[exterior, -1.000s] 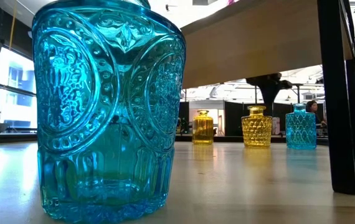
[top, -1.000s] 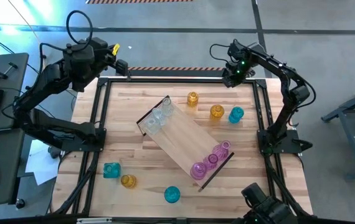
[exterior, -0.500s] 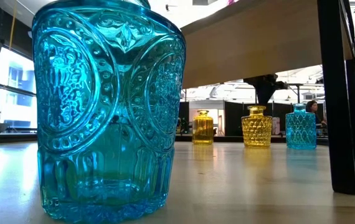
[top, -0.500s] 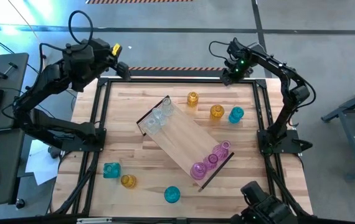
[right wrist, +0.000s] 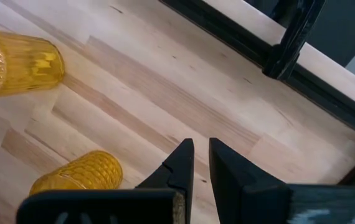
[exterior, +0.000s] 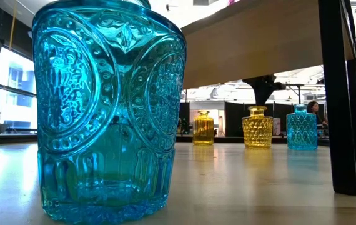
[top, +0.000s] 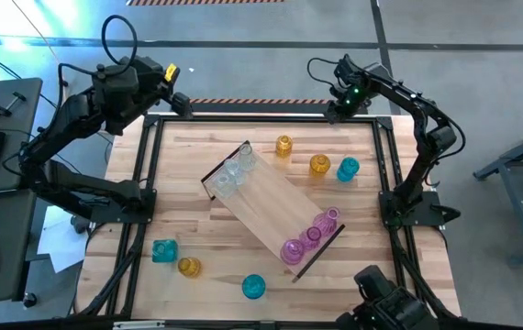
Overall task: Sort vases onto shelf
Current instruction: Put the top right yellow flower vase on the shelf
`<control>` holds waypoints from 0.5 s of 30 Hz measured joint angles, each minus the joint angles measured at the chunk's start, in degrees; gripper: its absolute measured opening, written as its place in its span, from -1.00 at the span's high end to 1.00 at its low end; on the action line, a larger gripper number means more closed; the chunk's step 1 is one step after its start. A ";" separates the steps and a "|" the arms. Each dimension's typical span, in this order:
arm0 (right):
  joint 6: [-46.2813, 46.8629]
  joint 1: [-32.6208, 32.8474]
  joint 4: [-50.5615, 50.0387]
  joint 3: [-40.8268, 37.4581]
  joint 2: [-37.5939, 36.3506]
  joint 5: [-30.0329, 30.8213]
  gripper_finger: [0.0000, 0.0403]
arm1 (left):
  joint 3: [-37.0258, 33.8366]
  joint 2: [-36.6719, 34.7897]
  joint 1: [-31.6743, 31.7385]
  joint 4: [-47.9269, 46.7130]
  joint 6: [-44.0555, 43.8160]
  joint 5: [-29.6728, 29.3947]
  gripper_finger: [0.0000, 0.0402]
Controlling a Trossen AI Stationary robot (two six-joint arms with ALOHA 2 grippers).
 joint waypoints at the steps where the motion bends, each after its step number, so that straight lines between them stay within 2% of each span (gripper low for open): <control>1: 0.00 0.00 0.09 0.00 0.00 0.00 0.84 | 0.00 0.00 0.00 0.00 -0.01 -0.01 1.00; 8: 0.00 0.00 0.66 0.00 0.00 -0.01 0.84 | 0.00 0.00 0.00 0.16 0.15 -0.03 1.00; 15: 3.26 0.02 6.99 0.02 0.00 0.19 0.84 | 0.00 0.00 0.00 0.02 -3.51 0.06 1.00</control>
